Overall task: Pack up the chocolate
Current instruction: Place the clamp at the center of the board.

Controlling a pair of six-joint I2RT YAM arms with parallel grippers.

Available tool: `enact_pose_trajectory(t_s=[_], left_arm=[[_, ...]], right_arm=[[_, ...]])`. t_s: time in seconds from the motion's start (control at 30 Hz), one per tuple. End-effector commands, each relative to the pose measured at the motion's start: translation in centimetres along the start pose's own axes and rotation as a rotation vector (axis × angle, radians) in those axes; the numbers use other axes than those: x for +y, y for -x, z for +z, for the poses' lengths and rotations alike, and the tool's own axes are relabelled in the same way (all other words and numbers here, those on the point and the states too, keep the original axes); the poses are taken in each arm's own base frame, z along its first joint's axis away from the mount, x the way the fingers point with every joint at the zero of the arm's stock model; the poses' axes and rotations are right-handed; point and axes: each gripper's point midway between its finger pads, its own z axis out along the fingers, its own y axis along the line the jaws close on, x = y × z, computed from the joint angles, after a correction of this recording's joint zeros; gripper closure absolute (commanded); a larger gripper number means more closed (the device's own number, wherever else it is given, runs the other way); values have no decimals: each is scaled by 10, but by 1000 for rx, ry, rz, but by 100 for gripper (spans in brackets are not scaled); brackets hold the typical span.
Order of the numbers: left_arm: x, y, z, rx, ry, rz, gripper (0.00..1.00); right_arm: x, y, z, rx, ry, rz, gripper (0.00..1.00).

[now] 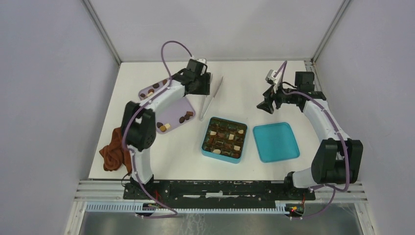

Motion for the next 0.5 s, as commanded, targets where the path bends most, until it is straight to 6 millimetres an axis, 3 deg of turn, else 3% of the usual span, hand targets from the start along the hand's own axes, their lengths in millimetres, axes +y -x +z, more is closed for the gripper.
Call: enact_pose_trajectory(t_s=[0.0, 0.1, 0.13, 0.27, 0.37, 0.47], left_arm=[[-18, 97, -159, -410, -122, -3, 31], [-12, 99, -233, -542, -171, -54, 10], [-8, 97, -256, -582, -179, -72, 2], [5, 78, -324, -703, -213, -98, 0], [10, 56, -364, -759, -261, -129, 0], [12, 34, -385, -769, -306, -156, 0]], right_arm=[[-26, 41, -42, -4, -206, -183, 19], [-35, 64, -68, 8, -332, -283, 3], [-35, 74, -75, -5, -359, -306, 2], [-30, 113, -98, -129, -458, -159, 2], [-1, 137, -101, -227, -366, -112, 2], [27, 154, -104, -310, -281, -79, 2]])
